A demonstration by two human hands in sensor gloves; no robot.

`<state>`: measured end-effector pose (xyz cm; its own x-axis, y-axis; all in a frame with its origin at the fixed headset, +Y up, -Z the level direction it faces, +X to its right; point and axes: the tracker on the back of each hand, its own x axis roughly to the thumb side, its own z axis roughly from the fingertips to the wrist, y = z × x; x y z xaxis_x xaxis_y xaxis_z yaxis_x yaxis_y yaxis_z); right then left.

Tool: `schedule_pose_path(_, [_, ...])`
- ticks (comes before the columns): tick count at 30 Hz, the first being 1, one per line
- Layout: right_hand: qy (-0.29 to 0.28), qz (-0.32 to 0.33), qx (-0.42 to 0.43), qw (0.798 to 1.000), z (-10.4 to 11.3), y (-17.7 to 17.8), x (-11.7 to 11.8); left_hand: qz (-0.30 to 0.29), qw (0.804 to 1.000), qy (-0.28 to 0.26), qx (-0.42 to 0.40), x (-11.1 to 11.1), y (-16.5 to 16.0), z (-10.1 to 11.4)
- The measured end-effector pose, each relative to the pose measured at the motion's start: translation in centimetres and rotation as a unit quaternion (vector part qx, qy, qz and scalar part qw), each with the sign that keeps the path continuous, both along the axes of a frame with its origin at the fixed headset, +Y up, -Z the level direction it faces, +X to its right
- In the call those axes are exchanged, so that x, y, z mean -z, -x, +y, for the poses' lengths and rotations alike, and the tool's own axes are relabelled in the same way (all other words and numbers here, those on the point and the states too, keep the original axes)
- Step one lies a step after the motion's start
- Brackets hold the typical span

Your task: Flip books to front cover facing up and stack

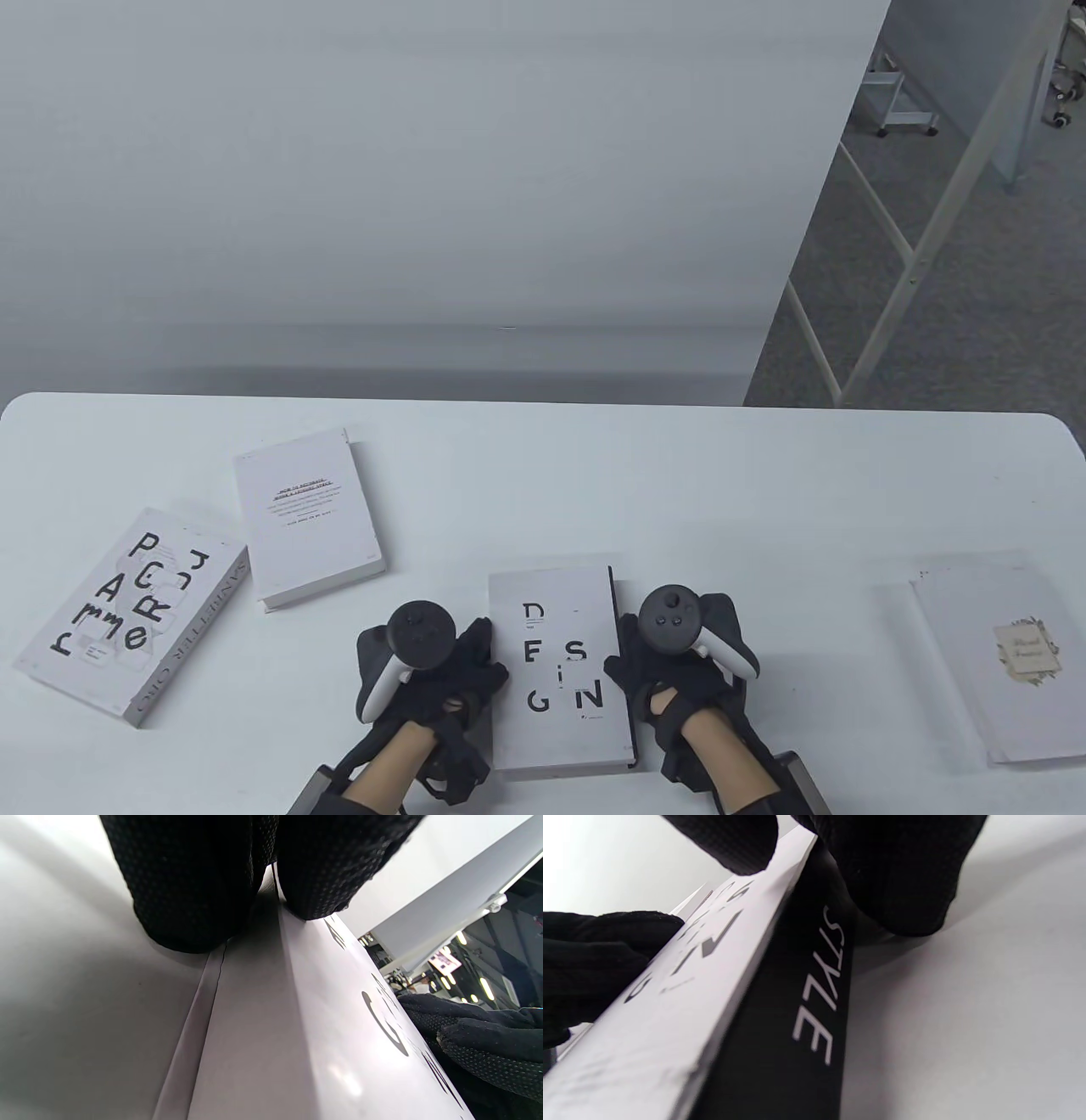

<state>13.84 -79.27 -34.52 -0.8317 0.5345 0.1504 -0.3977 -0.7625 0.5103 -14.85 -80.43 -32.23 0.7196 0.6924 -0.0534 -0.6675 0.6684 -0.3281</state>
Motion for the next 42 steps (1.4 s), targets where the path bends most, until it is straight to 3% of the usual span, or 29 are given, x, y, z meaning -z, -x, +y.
schedule_pose_path(9, [0.009, -0.001, 0.021, 1.000, -0.2, -0.7, -0.1, -0.021, 1.000, -0.003, -0.008, -0.3, -0.2, -0.2])
schedule_pose_path(17, [-0.126, 0.004, 0.005, 0.992, 2.1, 0.2, -1.1, -0.026, 0.999, 0.013, -0.035, -0.4, 0.5, -0.6])
schedule_pose_path(24, [-0.145, 0.004, 0.074, 0.987, 2.8, -0.4, -1.4, 0.002, 0.998, 0.044, -0.051, -0.4, 1.1, -0.7])
schedule_pose_path(28, [-0.162, 0.032, 0.085, 0.983, 3.0, -0.4, -1.7, 0.007, 0.998, 0.050, -0.049, -0.4, 1.2, -0.6])
schedule_pose_path(35, [-0.241, 0.096, 0.070, 0.963, 3.8, 0.5, -2.5, 0.017, 0.997, 0.061, -0.052, -0.2, 2.1, -0.8])
schedule_pose_path(42, [-0.306, 0.181, -0.045, 0.934, 3.6, 2.2, -3.6, 0.017, 0.997, 0.064, -0.050, -0.2, 2.5, -0.8])
